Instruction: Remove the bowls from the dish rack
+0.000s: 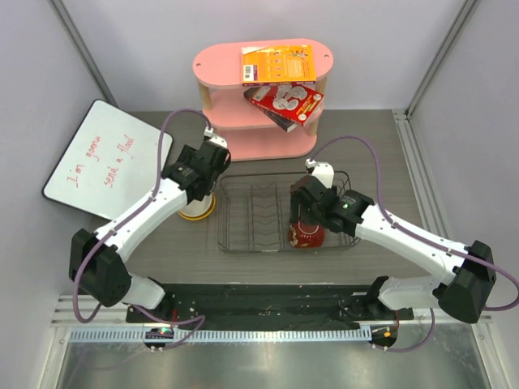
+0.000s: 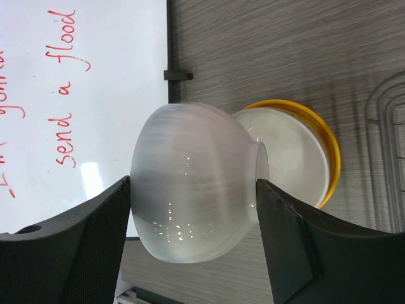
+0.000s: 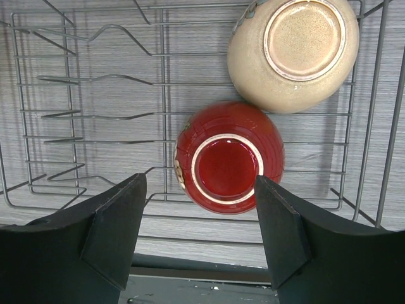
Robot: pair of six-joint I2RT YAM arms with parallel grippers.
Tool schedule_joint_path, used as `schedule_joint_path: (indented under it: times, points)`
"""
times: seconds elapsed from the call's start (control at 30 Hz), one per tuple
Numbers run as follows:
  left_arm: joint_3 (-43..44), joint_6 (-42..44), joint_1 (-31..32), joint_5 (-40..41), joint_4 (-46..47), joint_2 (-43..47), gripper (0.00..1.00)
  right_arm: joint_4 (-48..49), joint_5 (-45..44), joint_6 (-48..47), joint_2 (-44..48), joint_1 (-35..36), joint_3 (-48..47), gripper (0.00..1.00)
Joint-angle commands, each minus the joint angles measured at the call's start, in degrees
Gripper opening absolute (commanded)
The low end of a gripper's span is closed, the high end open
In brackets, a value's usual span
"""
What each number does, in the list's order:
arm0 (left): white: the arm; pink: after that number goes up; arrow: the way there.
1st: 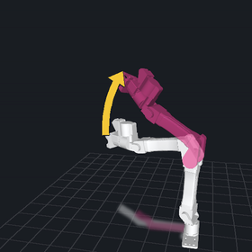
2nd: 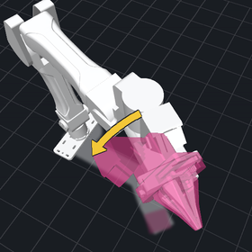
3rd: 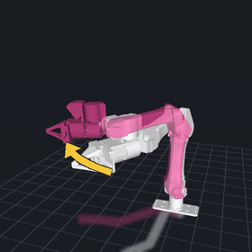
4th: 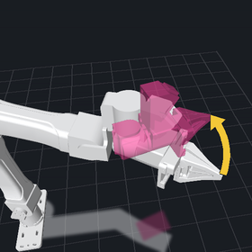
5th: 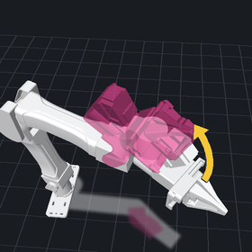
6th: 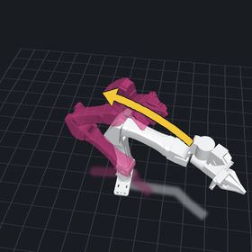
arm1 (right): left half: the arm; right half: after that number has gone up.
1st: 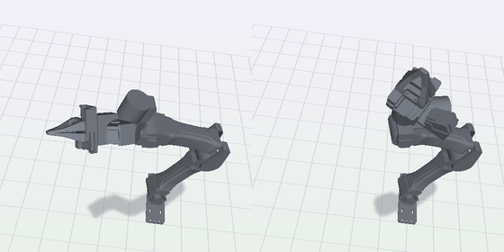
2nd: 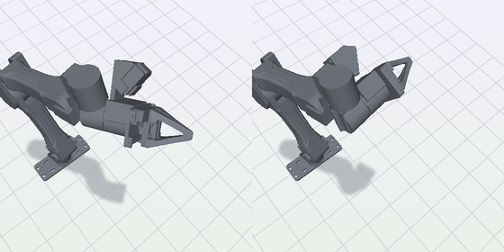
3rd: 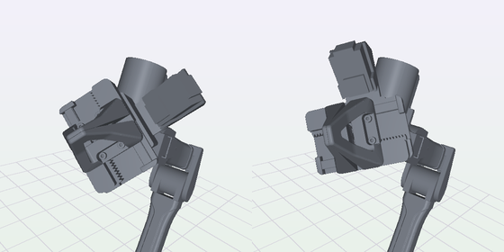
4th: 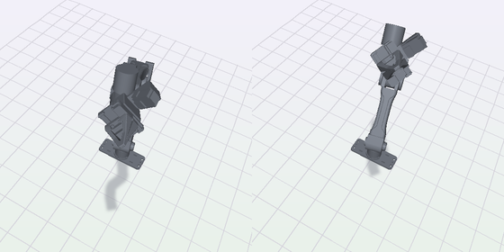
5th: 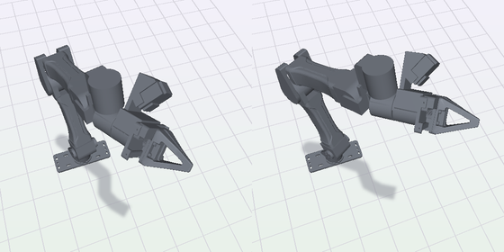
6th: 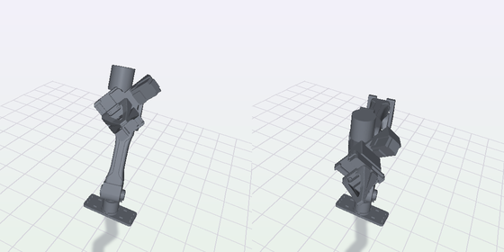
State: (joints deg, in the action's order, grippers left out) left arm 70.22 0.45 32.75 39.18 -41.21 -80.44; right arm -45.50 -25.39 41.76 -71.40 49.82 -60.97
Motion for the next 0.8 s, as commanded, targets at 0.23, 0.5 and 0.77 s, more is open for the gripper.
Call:
schedule_joint_path:
  times: [0.23,0.5,0.77]
  points:
    - [-1.13,2.54,0.99,12.23,2.89,-4.8,0.02,2.08,0.86,-0.8,0.29,-0.78,0.76,0.75]
    - [-2.27,-0.18,3.54,13.29,0.69,-9.46,0.01,2.69,1.48,-0.71,0.55,-1.13,1.73,0.75]
    - [-2.1,-2.29,4.6,14.35,0.61,-12.63,0.12,2.96,1.66,-0.98,1.7,-1.66,2.52,0.75]
